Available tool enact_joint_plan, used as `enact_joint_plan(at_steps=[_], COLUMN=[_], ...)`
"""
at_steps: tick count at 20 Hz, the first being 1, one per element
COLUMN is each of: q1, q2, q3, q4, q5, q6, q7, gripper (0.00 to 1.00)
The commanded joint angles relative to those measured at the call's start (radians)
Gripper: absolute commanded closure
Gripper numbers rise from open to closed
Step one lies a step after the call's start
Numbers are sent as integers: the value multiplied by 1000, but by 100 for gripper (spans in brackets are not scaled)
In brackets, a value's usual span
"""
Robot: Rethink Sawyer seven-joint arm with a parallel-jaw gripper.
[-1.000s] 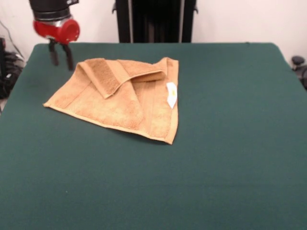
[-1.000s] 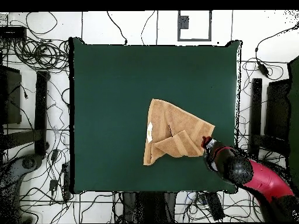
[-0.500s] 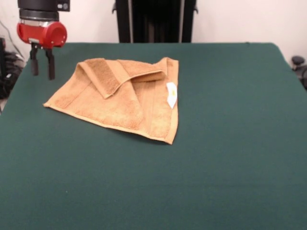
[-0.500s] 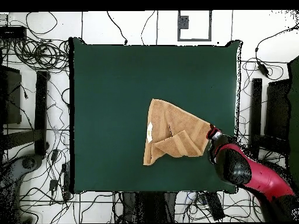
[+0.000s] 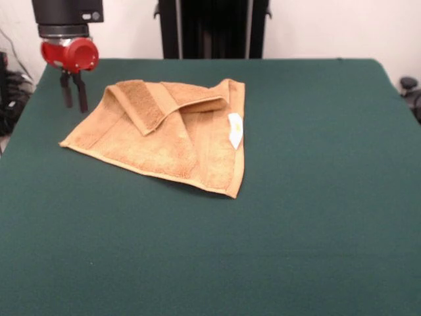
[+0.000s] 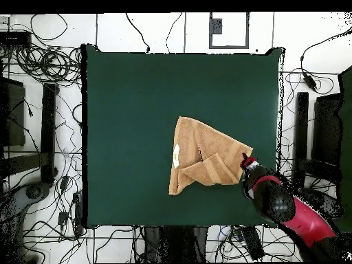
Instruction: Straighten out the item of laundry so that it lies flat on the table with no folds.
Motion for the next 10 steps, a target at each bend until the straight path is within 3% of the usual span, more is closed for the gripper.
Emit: enact_joint_plan(at_steps=[1,10], q1=[9,26], q2=[83,62], q3=[138,130], q4=[149,189], q5=[151,238], q6=[92,80], q7=[259,232], gripper=[0,0])
